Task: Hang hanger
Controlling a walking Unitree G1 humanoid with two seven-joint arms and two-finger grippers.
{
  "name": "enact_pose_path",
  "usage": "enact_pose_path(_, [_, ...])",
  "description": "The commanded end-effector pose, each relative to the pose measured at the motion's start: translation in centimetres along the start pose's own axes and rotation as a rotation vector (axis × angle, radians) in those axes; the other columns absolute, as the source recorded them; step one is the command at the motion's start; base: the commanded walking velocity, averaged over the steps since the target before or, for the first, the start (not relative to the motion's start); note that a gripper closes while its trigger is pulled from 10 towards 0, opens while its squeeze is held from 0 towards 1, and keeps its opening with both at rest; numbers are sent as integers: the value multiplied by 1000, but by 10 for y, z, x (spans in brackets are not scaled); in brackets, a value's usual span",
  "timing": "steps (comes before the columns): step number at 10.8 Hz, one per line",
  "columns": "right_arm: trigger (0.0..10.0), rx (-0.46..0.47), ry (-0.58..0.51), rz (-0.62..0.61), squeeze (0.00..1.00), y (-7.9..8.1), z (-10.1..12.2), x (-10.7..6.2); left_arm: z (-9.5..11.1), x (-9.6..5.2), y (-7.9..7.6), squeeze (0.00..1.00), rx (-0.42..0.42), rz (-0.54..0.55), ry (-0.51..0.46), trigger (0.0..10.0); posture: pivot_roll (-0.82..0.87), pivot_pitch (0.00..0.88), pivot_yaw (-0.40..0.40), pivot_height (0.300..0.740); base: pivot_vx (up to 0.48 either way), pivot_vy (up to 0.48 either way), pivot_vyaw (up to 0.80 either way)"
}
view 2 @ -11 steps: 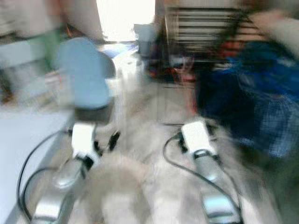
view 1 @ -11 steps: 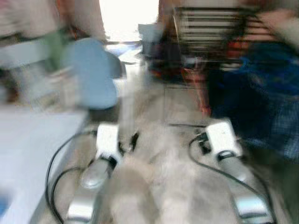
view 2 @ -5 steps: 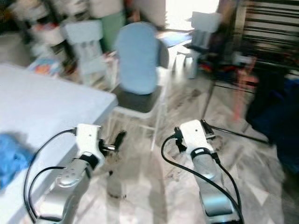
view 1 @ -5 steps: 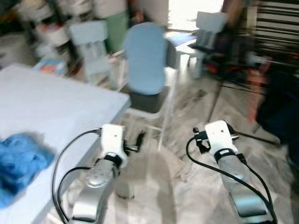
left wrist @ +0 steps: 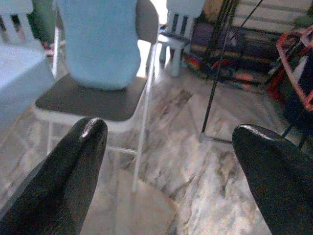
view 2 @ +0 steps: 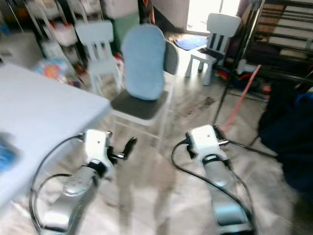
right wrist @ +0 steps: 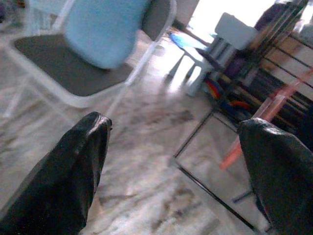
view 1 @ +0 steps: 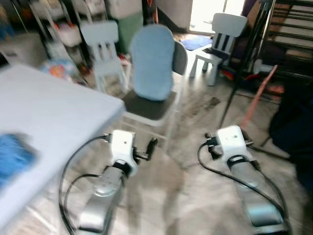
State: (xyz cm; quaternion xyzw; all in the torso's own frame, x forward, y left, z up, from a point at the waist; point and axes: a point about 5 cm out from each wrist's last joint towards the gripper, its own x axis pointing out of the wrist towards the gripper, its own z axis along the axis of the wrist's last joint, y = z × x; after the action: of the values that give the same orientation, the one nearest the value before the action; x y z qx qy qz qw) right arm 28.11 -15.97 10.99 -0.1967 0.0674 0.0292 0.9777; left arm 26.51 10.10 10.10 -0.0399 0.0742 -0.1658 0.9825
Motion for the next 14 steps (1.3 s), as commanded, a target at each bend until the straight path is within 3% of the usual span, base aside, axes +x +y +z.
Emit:
enact_pose_path(1, [10000, -5, -2, -2, 0, -3, 1, 0, 4, 2, -2, 0, -3, -4, -14, 10000, -131, 0, 13, 740, 0, -304, 0])
enact_pose_path(3, [10000, -2, -1, 0, 0, -3, 1, 0, 4, 2, -2, 0, -3, -6, -13, 10000, -130, 0, 13, 740, 0, -306, 0])
enact_pose_path(6, [10000, 26, -6, -5, 0, -3, 2, 1, 2, 4, 10, 0, 3, 113, 8, 10000, -127, 0, 16, 740, 0, 0, 0])
enact_pose_path(11, [10000, 76, -19, -22, 0, 0, 5, 3, 7, -1, 23, 0, 30, 158, -11, 10000, -110, 0, 40, 740, 0, 0, 0])
enact_pose_path(14, [10000, 112, -25, -55, 0, 0, 4, 10, -6, -8, 27, 0, 78, 158, 25, 10000, -104, 0, 69, 740, 0, 0, 0])
